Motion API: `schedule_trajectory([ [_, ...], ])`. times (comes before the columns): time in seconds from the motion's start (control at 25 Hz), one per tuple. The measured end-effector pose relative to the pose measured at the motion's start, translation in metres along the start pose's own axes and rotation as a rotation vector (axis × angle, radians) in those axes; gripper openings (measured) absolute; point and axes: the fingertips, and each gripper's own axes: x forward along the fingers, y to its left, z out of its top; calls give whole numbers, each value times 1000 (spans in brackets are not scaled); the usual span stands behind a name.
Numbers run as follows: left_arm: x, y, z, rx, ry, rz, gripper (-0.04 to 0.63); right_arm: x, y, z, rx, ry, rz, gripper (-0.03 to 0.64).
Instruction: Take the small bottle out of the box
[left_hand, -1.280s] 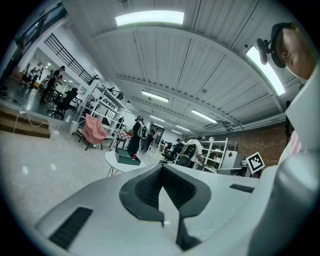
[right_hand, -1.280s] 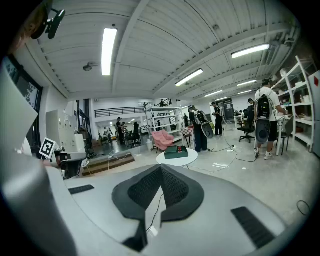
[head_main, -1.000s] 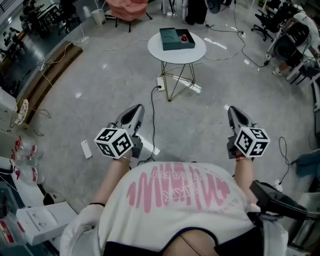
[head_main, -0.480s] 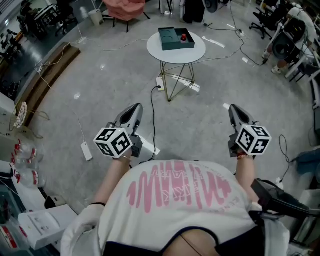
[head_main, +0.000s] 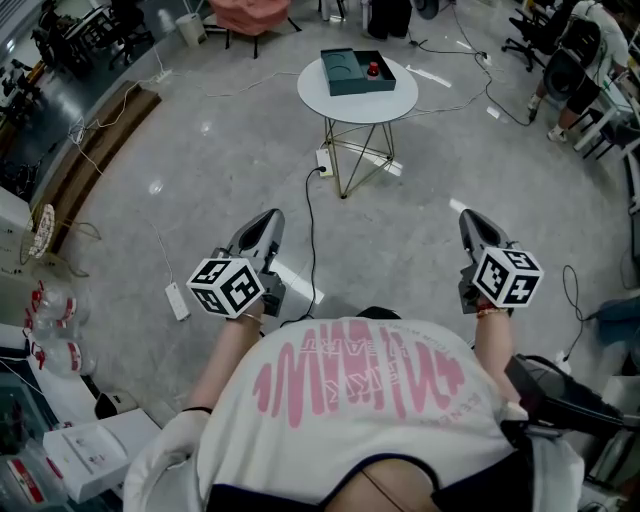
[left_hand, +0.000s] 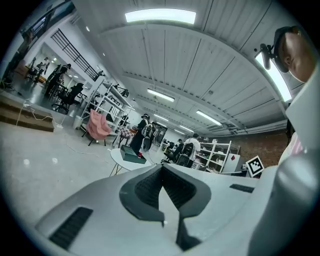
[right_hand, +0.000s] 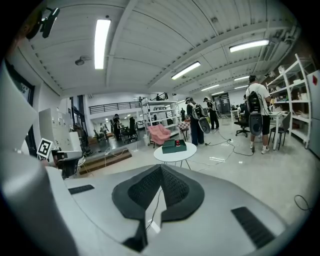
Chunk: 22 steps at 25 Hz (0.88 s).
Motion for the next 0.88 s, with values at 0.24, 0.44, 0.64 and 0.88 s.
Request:
schedule_trajectory([
  [0.24,15,7,-12,-22,36,4,8,16,-7,-2,0,13,-7,3],
  [0.44,47,10,-8,-18,30,3,8,42,-28,4,-8,23,-4,3],
  [0.64,89,13,11,-15,-2,5,8,83,-47,31,-13,9,31,3],
  [0.88,142,17,46,-11,-69,3,8,136,-64,81,-32,-25,96,3],
])
